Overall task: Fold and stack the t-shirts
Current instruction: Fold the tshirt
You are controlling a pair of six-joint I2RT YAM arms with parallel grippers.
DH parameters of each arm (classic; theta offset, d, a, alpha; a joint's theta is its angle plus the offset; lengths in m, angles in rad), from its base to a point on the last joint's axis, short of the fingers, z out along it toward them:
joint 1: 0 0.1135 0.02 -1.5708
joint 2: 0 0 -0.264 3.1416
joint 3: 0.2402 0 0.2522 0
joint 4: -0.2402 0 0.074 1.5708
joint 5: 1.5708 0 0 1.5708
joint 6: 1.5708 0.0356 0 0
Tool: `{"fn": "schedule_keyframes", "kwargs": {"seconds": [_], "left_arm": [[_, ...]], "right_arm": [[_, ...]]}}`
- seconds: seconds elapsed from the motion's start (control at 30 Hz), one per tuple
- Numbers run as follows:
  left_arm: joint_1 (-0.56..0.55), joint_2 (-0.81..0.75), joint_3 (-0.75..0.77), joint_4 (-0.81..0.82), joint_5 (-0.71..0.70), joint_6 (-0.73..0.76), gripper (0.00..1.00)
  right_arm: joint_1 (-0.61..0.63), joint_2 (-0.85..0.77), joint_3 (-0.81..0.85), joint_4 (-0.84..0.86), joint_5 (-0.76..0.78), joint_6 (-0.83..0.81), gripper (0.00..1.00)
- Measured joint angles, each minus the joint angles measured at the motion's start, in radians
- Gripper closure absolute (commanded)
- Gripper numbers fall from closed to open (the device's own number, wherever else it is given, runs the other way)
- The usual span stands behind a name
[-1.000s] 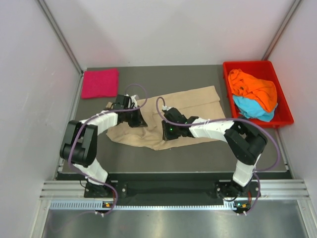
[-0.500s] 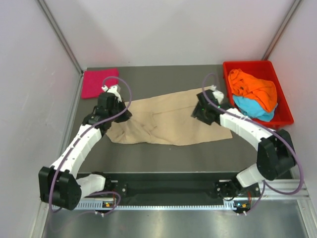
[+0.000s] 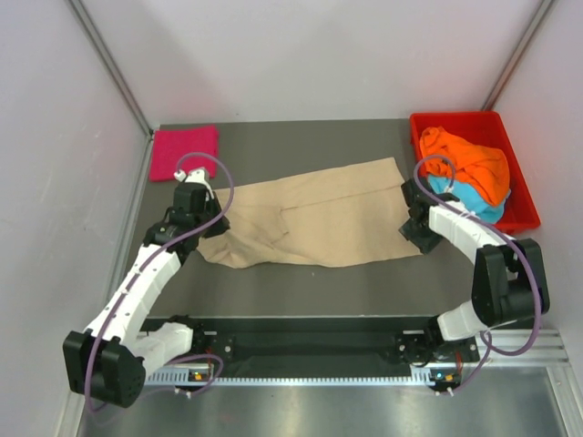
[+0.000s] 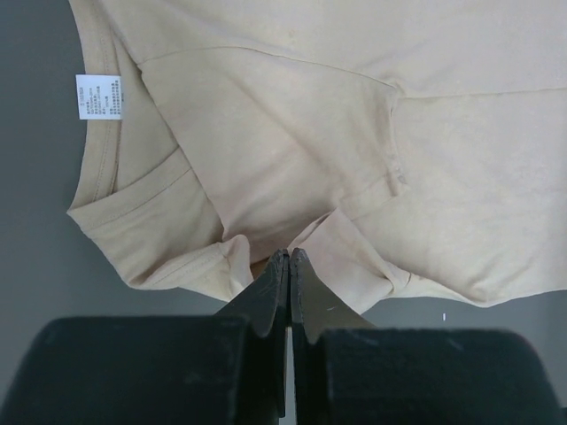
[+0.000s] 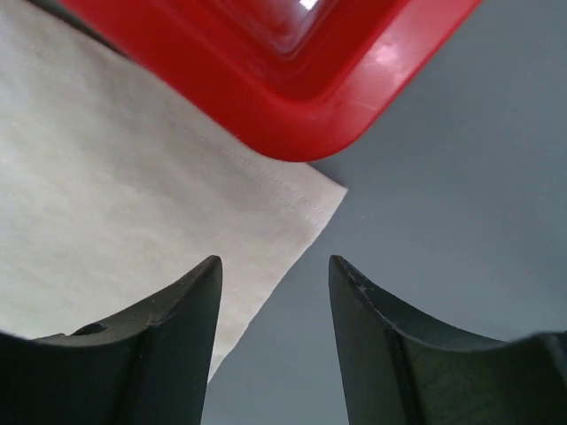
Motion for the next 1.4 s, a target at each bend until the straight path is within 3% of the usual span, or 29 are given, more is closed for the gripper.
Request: {"fn": "schedule_keyframes", "kwargs": {"seconds": [0.87, 0.9, 1.03, 1.4], "left_arm": [[0.004, -0.020, -0.005, -0.007, -0.001, -0.037, 1.00], [0.004, -0.020, -0.005, -0.007, -0.001, -0.037, 1.00], [0.004, -0.020, -0.005, -0.007, -0.002, -0.037, 1.00], [0.004, -0.066, 0.000, -0.104, -0.116, -0.010, 1.00]], "right_arm": [[-0.078, 0.059, -0.064, 0.045, 0.054, 0.198, 0.55], [-0.080, 0.066, -0.067, 0.054, 0.054, 0.207, 0.56], [-0.082, 0.069, -0.068, 0.087, 0.050, 0.224, 1.00], [-0.086, 0.016, -0.117, 0.121, 0.049, 0.146, 1.00]]}}
